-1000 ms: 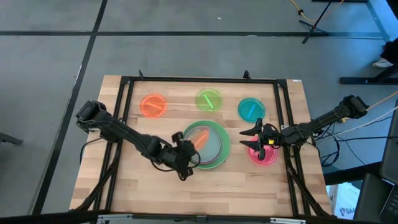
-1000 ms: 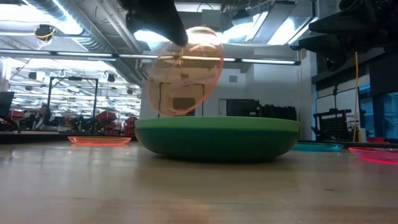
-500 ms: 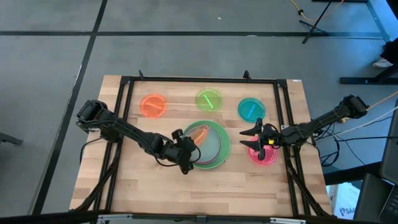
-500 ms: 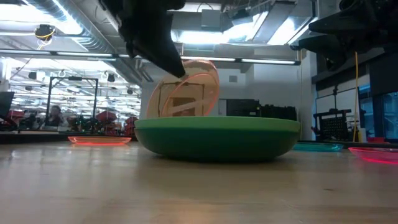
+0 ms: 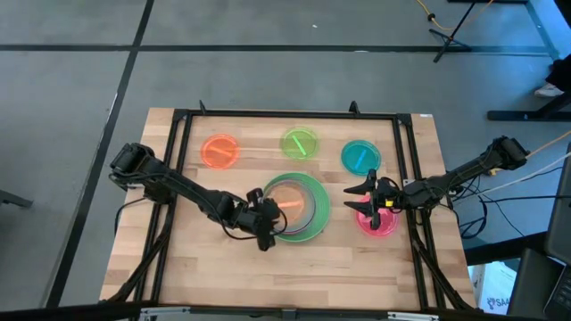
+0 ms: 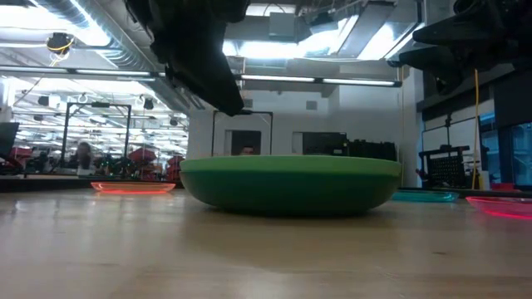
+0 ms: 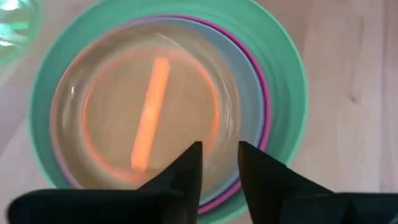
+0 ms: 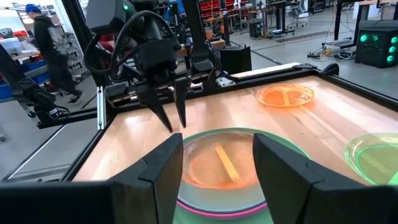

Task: Stack plastic plates
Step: Stack the orange plate on top of the orange plate

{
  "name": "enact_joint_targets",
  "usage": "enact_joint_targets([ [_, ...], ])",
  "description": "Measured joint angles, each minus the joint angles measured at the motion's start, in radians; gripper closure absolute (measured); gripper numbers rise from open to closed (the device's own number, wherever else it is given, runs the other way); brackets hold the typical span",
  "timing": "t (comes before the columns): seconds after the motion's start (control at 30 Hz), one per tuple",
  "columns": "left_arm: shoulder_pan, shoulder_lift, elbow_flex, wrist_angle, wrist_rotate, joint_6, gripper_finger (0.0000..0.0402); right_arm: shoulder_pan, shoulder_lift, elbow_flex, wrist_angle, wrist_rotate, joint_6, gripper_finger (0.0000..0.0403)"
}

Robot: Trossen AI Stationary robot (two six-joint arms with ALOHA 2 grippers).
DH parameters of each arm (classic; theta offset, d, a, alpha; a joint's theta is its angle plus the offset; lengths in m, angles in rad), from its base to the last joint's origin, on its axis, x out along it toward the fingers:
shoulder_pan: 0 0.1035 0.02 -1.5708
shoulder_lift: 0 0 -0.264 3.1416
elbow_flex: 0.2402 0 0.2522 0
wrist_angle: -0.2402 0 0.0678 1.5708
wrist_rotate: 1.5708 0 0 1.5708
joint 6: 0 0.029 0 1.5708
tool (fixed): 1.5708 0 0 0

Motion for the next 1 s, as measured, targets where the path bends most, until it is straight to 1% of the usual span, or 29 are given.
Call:
enact_joint_targets([
  [0.13,0.0,-0.014,0.0,-0.023,0.066,-0.001,0.0289,0.0,0.0,0.0,0.0,0.0,0.0,0.0215],
  [0.23,-0.001,-0.046,0.0,-0.077,0.072,-0.021,0.0289,0.0,0.0,0.0,-0.002,0.0,0.0,0.0215],
  [0.37,0.0,-0.1,0.0,-0.209,0.039,-0.074,0.0291,0.0,0.0,0.0,-0.005,0.0,0.0,0.0215],
  [0.5,0.006,-0.148,0.0,-0.406,-0.032,-0.162,0.0291,0.0,0.0,0.0,-0.006,0.0,0.0,0.0215],
  [0.6,0.025,-0.16,0.002,-0.568,-0.08,-0.243,0.0291,0.0,0.0,0.0,-0.008,0.0,0.0,0.0215],
  [0.7,0.059,-0.156,-0.002,-0.691,-0.093,-0.282,0.0291,0.0,0.0,0.0,-0.009,0.0,0.0,0.0215],
  [0.8,0.108,-0.151,-0.04,-0.702,-0.094,-0.263,0.0291,0.0,0.0,0.0,-0.009,0.0,0.0,0.0215],
  [0.93,0.183,-0.151,-0.135,-0.638,-0.094,-0.224,0.0291,0.0,0.0,0.0,-0.009,0.005,0.0,0.0215],
  [1.0,0.219,-0.151,-0.186,-0.612,-0.093,-0.179,0.0291,0.0,0.0,0.0,-0.01,0.019,0.0,0.0215],
])
